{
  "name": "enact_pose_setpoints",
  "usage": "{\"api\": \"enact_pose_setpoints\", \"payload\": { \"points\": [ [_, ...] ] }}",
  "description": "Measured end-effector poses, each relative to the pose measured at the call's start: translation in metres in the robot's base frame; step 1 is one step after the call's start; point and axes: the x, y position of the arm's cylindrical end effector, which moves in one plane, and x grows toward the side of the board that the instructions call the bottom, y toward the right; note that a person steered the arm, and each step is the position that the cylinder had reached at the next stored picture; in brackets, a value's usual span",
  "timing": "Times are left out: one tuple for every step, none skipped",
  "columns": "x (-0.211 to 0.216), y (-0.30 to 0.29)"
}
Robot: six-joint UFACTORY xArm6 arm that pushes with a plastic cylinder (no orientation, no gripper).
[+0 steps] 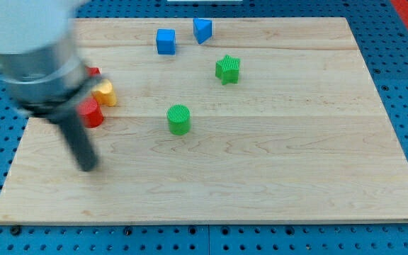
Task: Separate the yellow hexagon closer to the yellow heart from red circle and red star
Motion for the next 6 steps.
{"api": "enact_pose_setpoints", "payload": {
  "points": [
    [-0.05,-0.086],
    [-0.076,-0.081],
    [-0.096,-0.053],
    [-0.113,-0.041],
    [-0.113,0.016],
    [-0.113,0.054]
  ]
}}
